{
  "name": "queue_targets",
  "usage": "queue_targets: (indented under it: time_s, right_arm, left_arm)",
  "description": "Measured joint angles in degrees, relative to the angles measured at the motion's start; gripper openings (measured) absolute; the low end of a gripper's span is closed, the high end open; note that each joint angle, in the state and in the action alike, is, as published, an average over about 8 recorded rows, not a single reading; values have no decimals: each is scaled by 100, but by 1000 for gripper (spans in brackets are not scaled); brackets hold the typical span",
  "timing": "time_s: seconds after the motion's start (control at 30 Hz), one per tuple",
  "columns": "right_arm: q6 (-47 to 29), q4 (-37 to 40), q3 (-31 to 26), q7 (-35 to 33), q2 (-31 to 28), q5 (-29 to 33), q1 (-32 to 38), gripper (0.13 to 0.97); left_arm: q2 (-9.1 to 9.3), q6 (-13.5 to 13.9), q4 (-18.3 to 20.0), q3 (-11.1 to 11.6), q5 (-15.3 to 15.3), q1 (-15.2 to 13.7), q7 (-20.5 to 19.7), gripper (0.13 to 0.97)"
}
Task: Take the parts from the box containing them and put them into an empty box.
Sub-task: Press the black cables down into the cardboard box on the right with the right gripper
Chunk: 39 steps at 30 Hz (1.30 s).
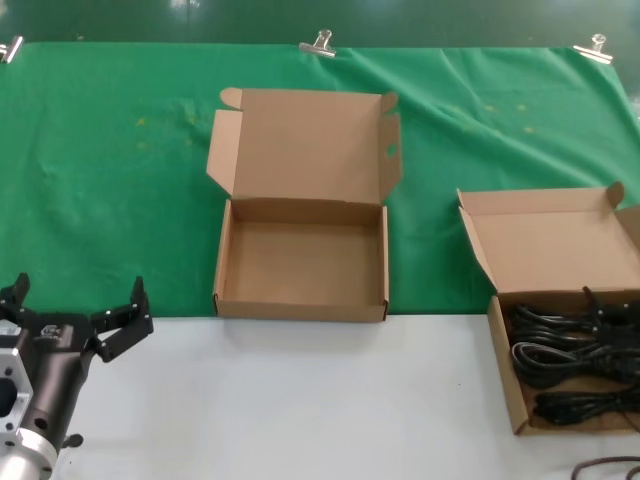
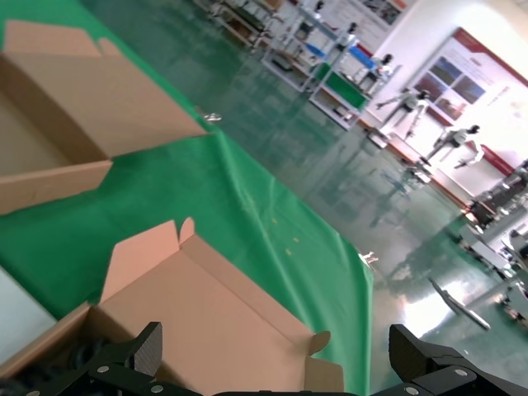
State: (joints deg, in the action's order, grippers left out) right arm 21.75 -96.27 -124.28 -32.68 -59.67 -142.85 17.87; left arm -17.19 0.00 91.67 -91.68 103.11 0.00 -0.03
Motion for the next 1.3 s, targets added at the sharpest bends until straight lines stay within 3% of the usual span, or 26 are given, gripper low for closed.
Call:
queue_targets:
  time_s: [0.3, 0.7, 0.9, 1.3]
  right_arm:
    - [-303, 90, -934, -661, -600, -819, 770, 966]
    - [-707, 304, -2962, -1223, -1186, -1446, 2645, 966]
    - [-1016, 564, -3275, -1425, -1124, -1481, 2985, 966]
    - [-1450, 1046, -3344, -1604, -934, -1488, 3235, 966]
  left_arm:
    - [0, 0, 0, 0, 0, 0, 0, 966]
    - [0, 0, 0, 0, 0, 0, 0, 966]
    - [0, 0, 0, 0, -1, 0, 0, 966]
    - [0, 0, 0, 0, -1, 0, -1, 966]
